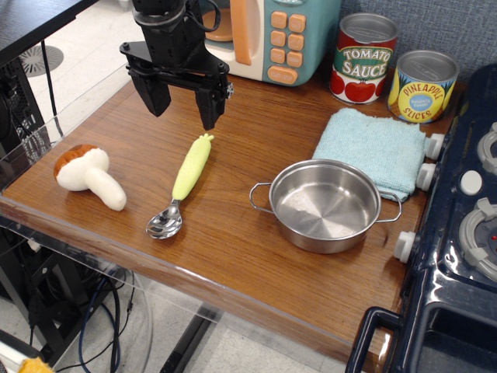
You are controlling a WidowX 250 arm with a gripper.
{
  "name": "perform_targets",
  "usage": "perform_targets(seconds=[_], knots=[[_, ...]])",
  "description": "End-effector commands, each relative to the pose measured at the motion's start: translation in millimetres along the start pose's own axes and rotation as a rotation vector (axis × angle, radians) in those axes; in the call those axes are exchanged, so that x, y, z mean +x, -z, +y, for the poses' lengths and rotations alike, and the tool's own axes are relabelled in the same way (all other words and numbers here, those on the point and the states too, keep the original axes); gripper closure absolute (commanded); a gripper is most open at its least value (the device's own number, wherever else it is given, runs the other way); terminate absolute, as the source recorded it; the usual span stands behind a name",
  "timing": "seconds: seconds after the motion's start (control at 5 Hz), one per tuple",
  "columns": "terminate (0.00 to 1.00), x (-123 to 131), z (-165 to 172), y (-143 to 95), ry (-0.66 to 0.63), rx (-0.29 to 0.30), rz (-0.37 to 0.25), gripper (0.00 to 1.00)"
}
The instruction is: Move the spoon from on top of the blue cloth to the bottom left next to the mushroom.
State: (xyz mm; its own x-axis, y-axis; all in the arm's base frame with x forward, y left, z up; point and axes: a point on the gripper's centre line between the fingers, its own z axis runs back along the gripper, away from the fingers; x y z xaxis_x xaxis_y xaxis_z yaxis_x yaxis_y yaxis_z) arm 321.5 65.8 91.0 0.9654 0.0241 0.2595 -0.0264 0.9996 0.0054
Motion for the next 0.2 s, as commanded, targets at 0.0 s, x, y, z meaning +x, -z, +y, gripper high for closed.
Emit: perform_targets(seconds=[0.0], knots=[[1.00,20.9,7.2,-19.8,-0.001,0.012,-0.066,0.00]])
